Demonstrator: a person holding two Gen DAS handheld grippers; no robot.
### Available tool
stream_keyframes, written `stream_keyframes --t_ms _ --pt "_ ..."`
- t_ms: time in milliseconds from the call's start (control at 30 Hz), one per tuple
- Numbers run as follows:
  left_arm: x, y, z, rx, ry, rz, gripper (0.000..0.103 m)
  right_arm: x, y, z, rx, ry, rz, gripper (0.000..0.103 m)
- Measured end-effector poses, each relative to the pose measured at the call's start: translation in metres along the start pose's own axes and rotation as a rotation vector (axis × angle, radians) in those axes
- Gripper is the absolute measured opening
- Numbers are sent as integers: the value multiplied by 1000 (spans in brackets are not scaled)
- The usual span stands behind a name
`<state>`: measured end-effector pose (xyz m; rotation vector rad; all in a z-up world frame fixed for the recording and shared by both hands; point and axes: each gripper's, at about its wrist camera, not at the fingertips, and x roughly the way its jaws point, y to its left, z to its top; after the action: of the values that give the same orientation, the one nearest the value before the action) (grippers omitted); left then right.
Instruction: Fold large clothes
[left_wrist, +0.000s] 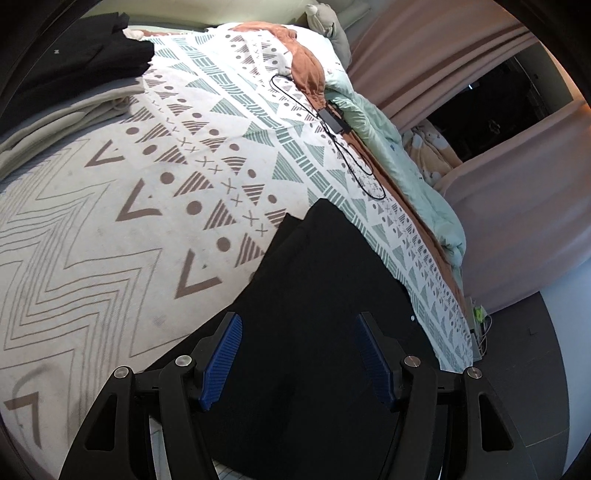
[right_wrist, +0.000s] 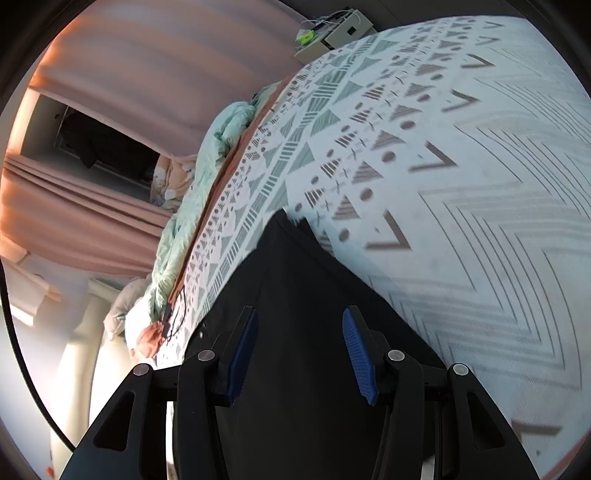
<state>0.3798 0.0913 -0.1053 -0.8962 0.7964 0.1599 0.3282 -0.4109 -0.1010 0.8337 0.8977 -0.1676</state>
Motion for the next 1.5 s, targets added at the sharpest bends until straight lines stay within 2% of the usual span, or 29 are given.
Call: stream_keyframes --t_ms 100,267,533,600,767,1000,1067,1233,1400,1500 --pt "-10 17 -7 11 29 27 64 -10 -3 -9 -6 0 -1 49" --pt "-18 42 -20 2 98 29 64 -18 1 -30 -39 22 7 49" --pt "-26 66 -33 -44 147 16 64 0 36 -75 -182 129 5 49" --pt "-24 70 -35 -51 159 19 63 5 47 -84 -210 137 15 49" --pt "-10 78 -41 -82 216 10 47 23 78 -111 -312 199 43 48" --pt "13 77 -41 -112 250 1 46 48 106 -143 -428 300 73 48" --pt "17 73 -37 -96 253 20 44 52 110 -150 -456 322 78 48" --pt "27 71 -32 -104 236 33 44 64 121 -172 -568 400 41 48" --pt "28 76 -29 -125 232 12 36 55 129 -179 -689 363 -38 47" --pt "25 78 -28 -123 237 5 30 47 137 -184 -755 347 -42 46"
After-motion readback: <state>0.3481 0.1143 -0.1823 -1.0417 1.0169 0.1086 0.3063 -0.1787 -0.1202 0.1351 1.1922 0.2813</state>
